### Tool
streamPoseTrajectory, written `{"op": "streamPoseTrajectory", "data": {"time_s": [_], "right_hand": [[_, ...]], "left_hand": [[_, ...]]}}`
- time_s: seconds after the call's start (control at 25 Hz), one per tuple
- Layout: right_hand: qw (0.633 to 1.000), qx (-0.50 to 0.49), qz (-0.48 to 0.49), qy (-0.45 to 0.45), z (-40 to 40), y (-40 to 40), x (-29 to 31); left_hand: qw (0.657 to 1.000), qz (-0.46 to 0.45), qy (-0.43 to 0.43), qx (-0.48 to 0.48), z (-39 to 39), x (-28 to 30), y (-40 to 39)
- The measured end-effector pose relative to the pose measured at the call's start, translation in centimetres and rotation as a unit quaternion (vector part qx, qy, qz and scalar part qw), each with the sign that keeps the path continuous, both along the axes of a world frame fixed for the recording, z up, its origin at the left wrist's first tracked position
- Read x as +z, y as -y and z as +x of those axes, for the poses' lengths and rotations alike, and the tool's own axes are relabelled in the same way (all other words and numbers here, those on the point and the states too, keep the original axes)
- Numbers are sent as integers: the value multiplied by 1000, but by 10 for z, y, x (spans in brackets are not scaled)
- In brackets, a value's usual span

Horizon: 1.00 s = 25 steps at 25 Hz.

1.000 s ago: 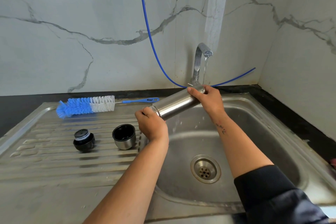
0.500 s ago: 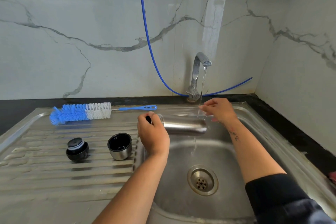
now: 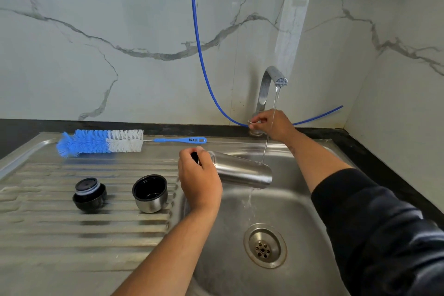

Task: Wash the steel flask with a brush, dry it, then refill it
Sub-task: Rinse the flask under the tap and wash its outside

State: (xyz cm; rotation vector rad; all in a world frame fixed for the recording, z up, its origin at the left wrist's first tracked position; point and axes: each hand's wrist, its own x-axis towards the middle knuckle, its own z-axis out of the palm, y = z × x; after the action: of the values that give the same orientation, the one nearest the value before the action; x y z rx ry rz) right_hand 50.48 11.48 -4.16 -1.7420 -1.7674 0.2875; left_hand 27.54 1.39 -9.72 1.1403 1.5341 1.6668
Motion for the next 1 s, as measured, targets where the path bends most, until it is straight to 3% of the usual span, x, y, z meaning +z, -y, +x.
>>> {"op": "streamPoseTrajectory", "data": {"time_s": [0.28, 0.48, 0.64, 0.76, 0.84, 1.0], "right_hand": [[997, -21, 19, -69, -1, -2, -10], [960, -87, 19, -267, -8, 10, -21], [940, -126, -17, -318, -14, 21, -9], [906, -213, -62, -362, -25, 54, -1], [864, -281, -91, -408, -45, 87, -6], [762, -226, -190, -577, -102, 143, -18]], "left_hand": [[1000, -6, 9, 2, 0, 0, -1], [1000, -4, 19, -4, 0, -1, -3], [1000, -4, 20, -5, 1, 0, -2], [999, -14, 39, 1, 0, 5, 0], [998, -12, 56, 4, -1, 10, 2], [995, 2, 91, -30, -7, 21, 22]]}}
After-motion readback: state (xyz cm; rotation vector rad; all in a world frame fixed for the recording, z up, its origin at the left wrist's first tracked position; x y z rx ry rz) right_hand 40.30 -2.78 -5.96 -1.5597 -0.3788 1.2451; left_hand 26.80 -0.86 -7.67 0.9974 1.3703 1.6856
